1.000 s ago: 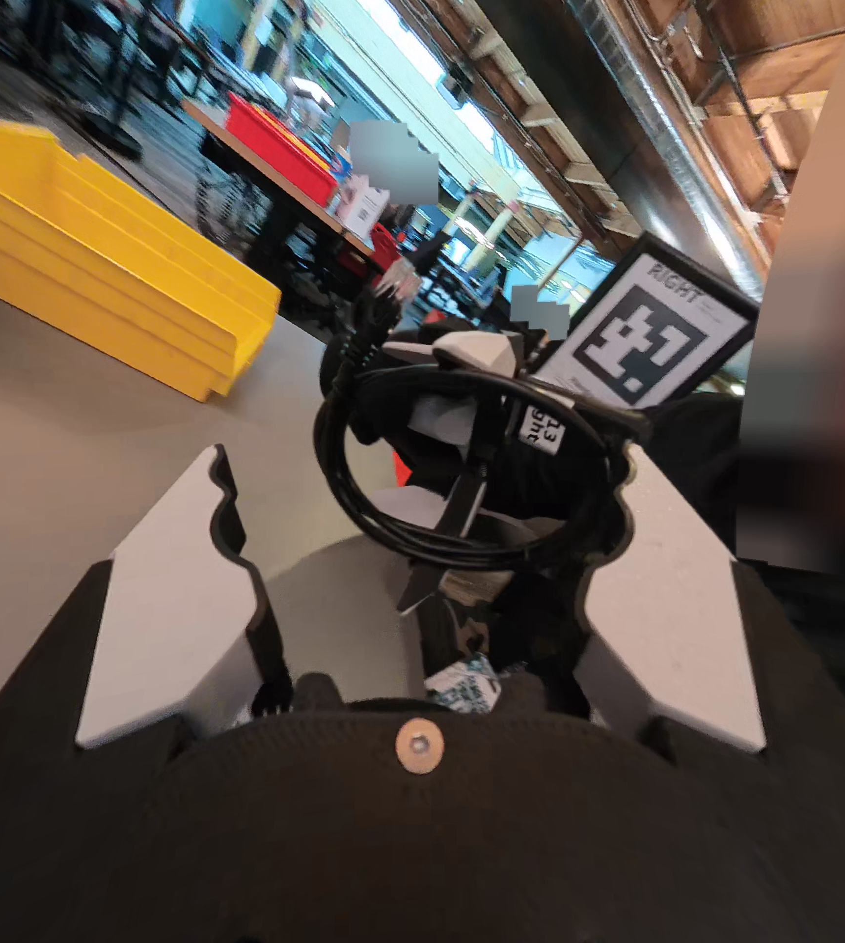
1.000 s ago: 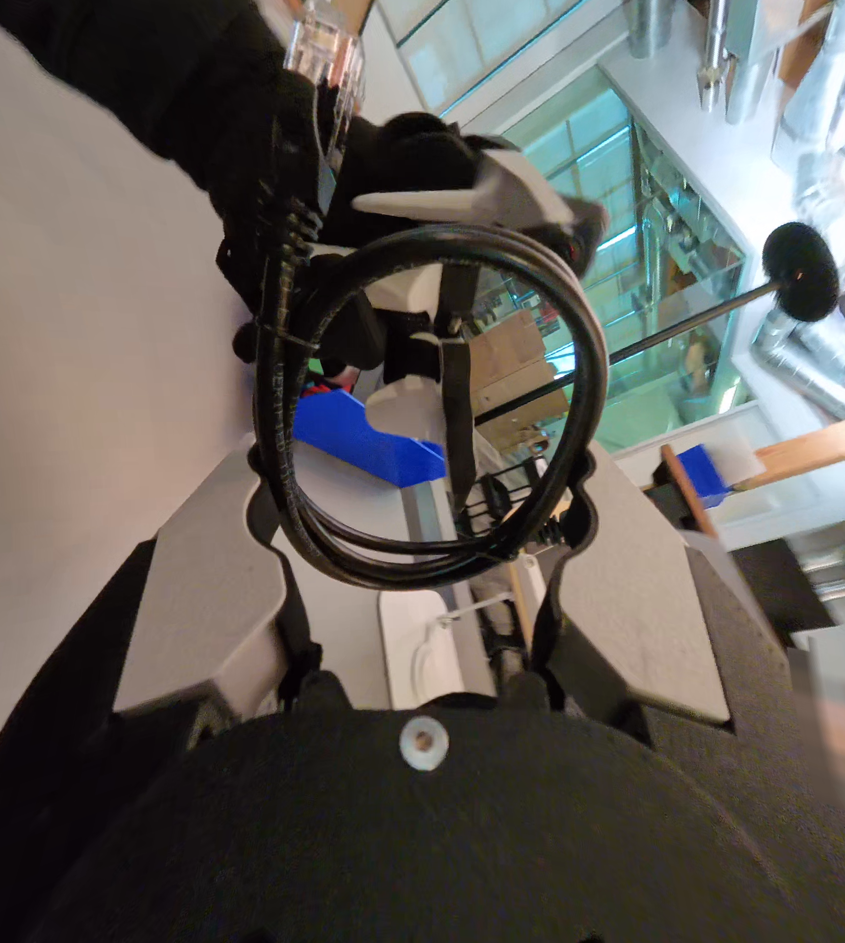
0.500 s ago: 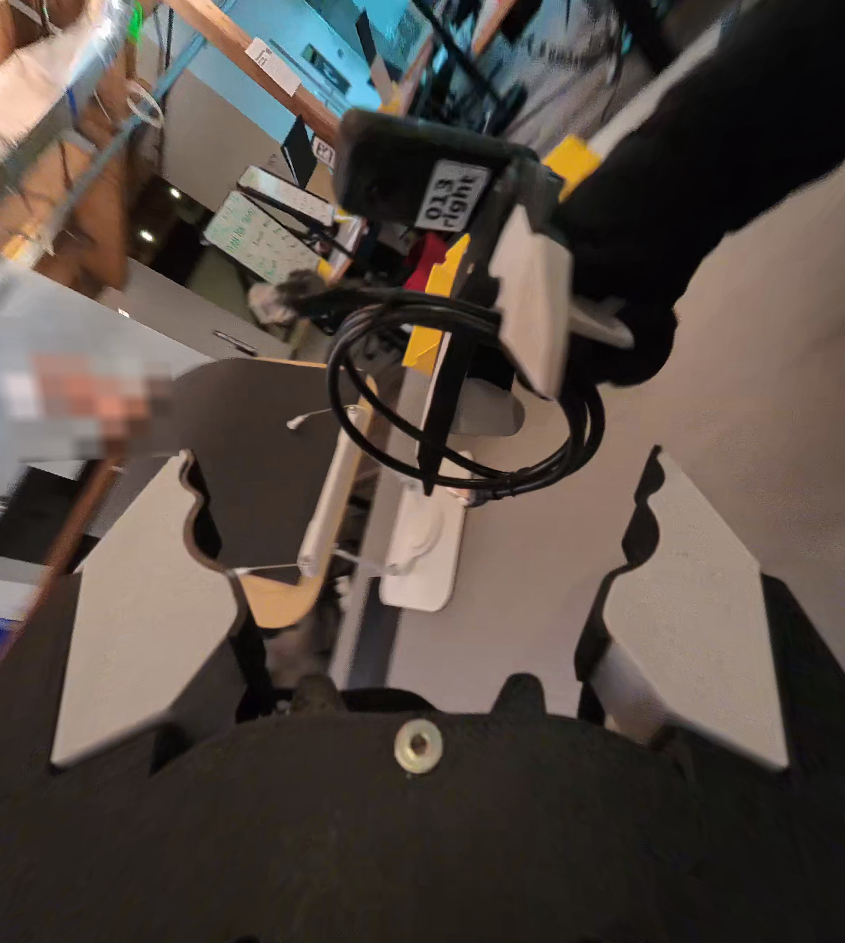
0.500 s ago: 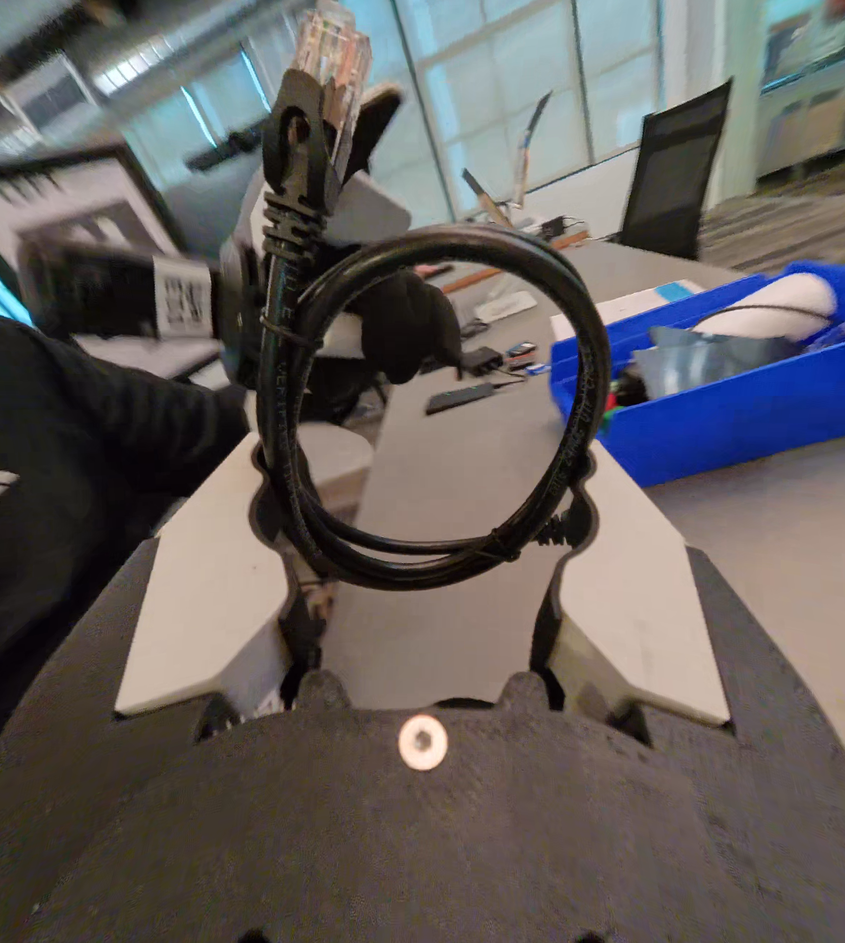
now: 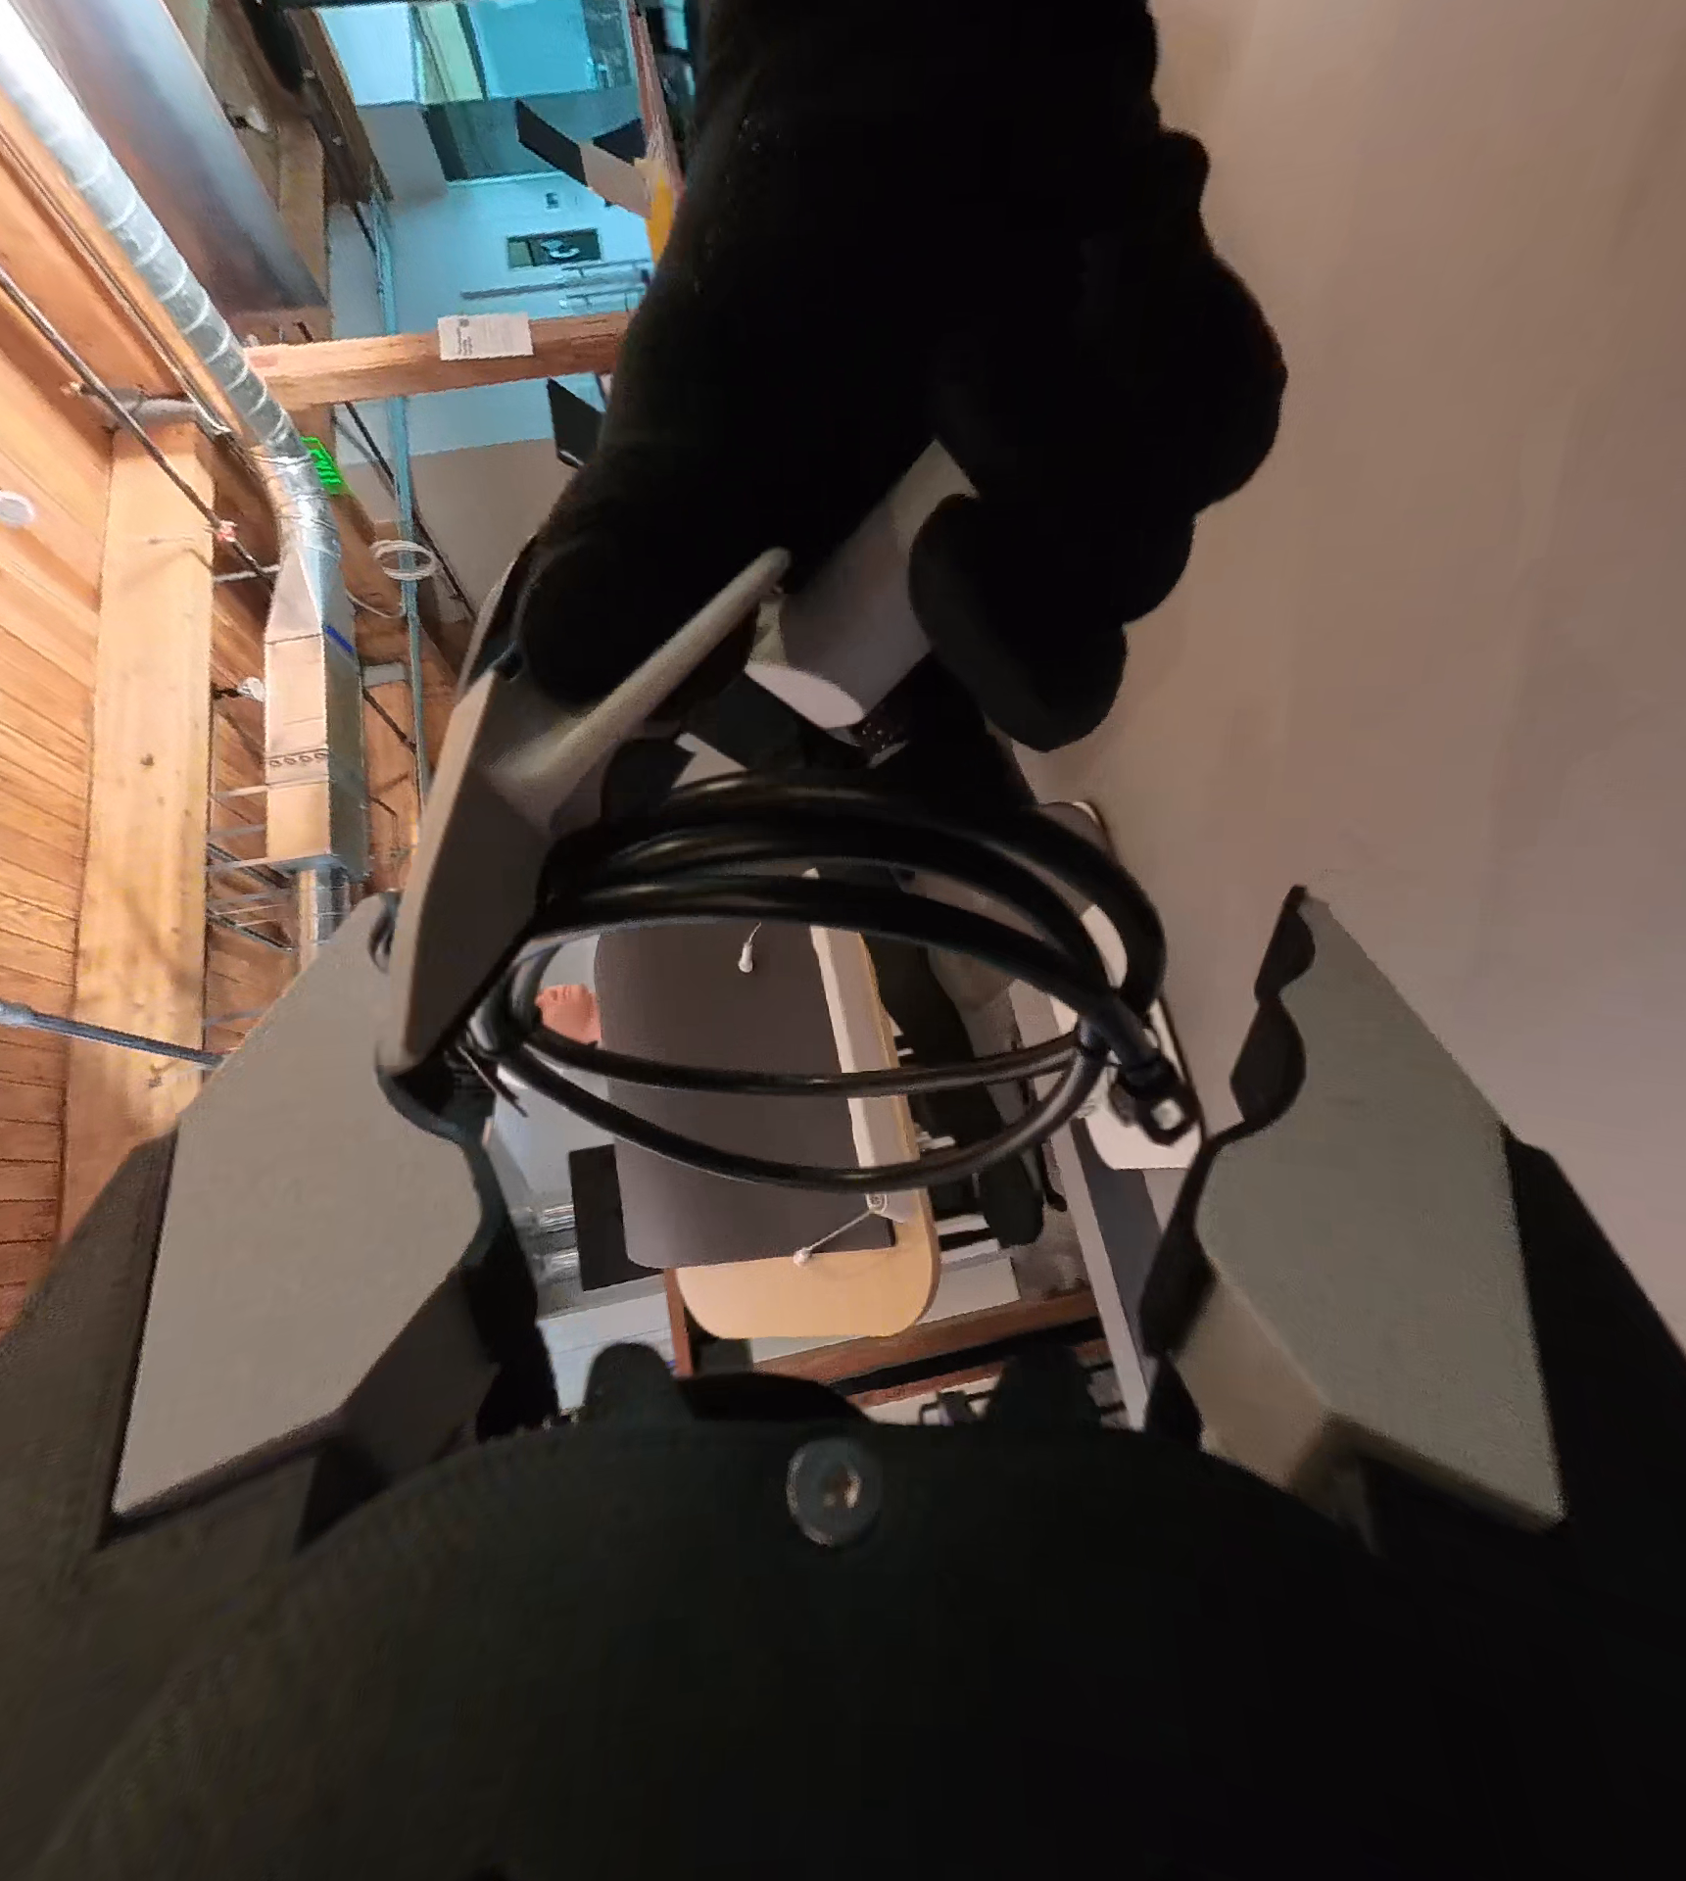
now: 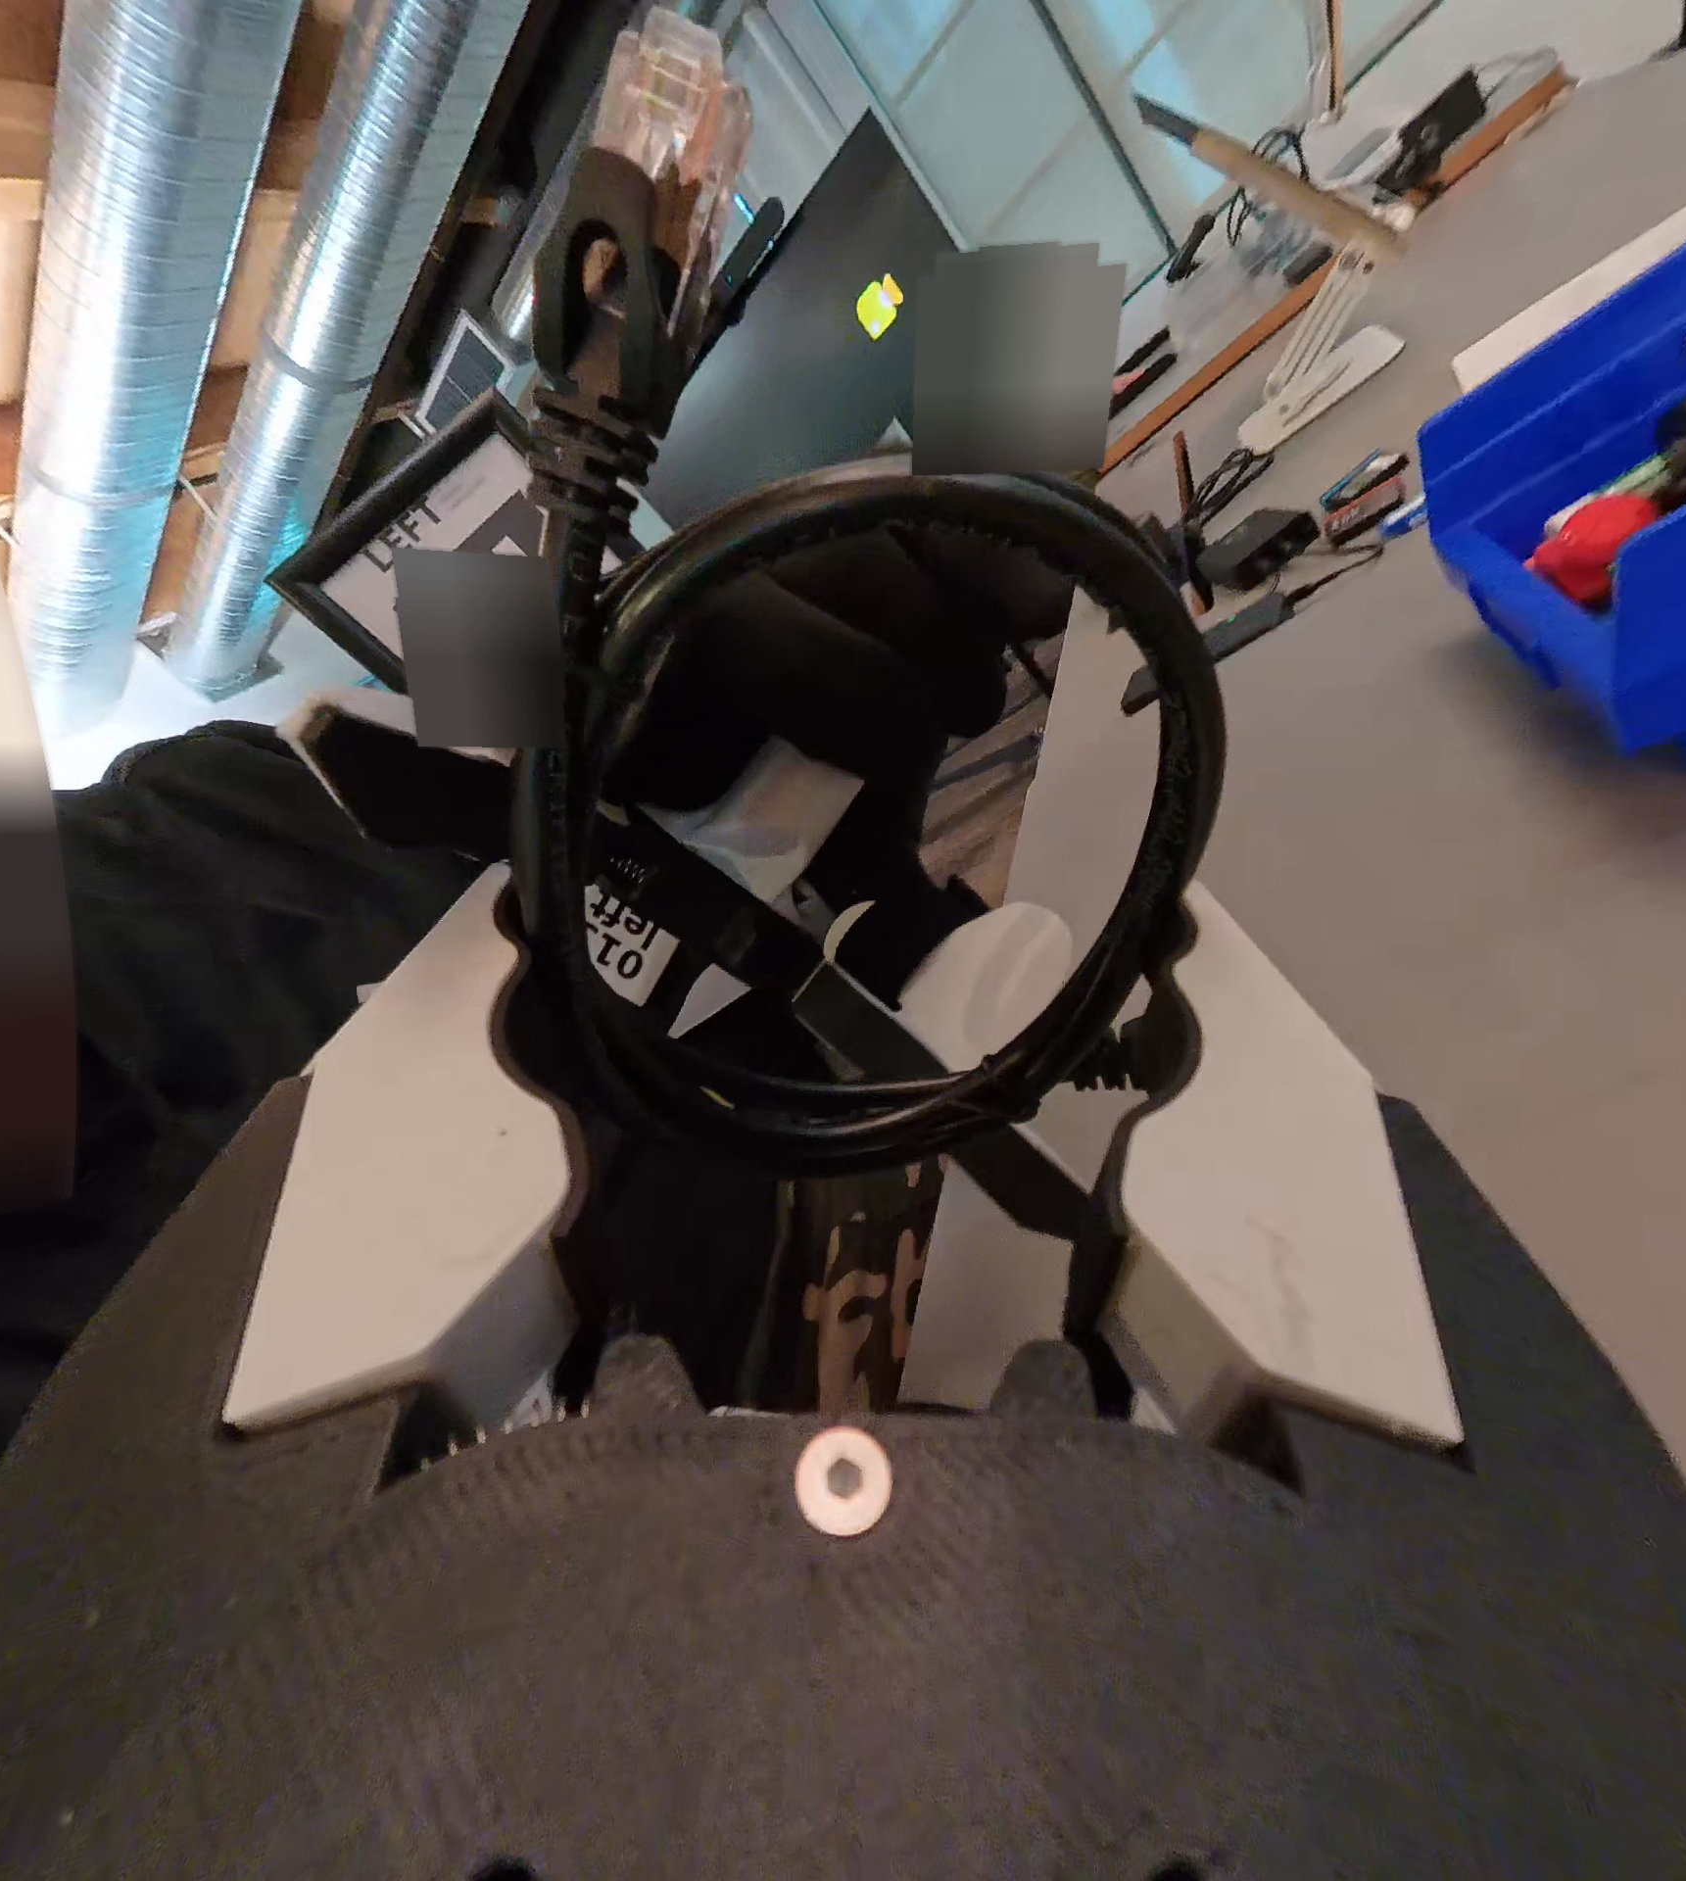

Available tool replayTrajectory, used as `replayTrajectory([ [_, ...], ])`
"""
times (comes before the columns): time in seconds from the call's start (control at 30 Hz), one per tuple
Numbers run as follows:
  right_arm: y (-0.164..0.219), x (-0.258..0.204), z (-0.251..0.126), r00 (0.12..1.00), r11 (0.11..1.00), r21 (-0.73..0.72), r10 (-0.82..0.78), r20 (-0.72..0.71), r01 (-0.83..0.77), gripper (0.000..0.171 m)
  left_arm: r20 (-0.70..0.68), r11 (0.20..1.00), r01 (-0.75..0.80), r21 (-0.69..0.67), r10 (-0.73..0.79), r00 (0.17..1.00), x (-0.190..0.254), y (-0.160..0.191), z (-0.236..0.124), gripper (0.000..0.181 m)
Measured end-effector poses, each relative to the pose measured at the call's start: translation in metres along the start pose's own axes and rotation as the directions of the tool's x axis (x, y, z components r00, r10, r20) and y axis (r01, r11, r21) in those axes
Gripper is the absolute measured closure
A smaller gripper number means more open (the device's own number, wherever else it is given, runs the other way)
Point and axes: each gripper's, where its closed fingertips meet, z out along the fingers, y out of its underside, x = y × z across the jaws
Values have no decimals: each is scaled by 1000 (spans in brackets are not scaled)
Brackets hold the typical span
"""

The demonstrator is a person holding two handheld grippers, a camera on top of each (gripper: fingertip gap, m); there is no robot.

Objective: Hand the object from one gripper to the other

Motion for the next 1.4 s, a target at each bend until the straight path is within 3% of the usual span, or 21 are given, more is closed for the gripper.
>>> replayTrajectory([
  [0.17,13,-1,7,999,998,-46,34,25,-33,53,-14,998,1,-56,-2,1000,9,15,8,23],
  [0.43,18,3,8,999,997,-56,46,20,-45,50,-3,999,10,-50,-10,1000,12,14,7,39],
  [0.6,18,7,9,1000,998,-55,12,-22,-13,36,16,998,28,-57,-27,999,9,16,6,48],
  [0.8,7,16,1,994,999,-6,-53,-101,53,29,9,982,176,-71,-175,984,5,27,2,54],
  [0.9,-4,22,-14,963,986,6,-161,-215,166,33,8,948,304,-89,-305,952,0,40,-2,56],
  [1.03,-17,14,-31,837,905,-56,-412,-360,421,51,-46,824,561,-80,-566,823,-4,50,-8,57],
  [1.17,-29,-10,-31,577,696,-210,-698,-424,687,61,-199,653,756,-32,-746,636,-4,38,-12,58],
  [1.27,-27,-24,-22,383,512,-354,-844,-375,783,61,-341,497,868,-12,-818,464,-7,24,-17,58],
  [1.4,-25,-33,-14,180,311,-497,-939,-294,810,82,-575,295,955,-22,-785,230,-10,-1,-33,58],
])
